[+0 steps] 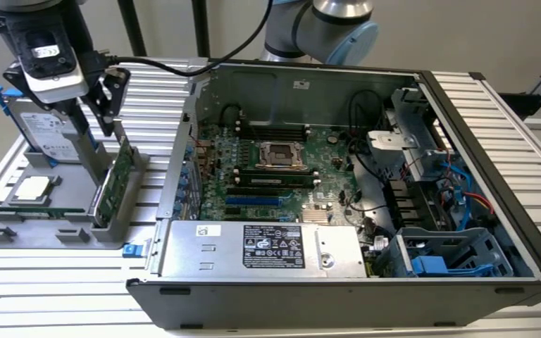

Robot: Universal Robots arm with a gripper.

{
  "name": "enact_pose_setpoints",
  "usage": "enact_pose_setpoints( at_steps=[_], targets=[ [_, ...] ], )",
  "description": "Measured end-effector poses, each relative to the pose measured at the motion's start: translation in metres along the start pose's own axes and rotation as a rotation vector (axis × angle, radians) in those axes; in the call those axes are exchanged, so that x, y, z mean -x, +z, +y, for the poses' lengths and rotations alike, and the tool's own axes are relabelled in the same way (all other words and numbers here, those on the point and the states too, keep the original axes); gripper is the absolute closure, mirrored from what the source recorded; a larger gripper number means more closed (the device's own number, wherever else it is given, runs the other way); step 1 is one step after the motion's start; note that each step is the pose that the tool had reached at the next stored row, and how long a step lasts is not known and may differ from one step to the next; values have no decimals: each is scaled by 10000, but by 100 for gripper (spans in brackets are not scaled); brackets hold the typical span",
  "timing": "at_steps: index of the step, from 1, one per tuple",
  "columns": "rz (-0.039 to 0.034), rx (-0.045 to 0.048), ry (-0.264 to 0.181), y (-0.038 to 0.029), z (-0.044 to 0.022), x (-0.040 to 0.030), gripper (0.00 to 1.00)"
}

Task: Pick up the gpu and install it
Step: 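Pick up the gpu and move the gpu toward the slot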

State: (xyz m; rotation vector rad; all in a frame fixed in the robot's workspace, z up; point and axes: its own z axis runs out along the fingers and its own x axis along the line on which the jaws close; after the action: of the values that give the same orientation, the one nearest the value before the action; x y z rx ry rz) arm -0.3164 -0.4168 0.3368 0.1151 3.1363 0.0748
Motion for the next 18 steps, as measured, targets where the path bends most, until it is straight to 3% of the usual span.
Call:
enact_pose_setpoints(
  at_steps=[8,18],
  targets=[
    [116,-11,50,27,-57,-4,0],
    [150,-12,225,56,-126,-3,0]
  ],
)
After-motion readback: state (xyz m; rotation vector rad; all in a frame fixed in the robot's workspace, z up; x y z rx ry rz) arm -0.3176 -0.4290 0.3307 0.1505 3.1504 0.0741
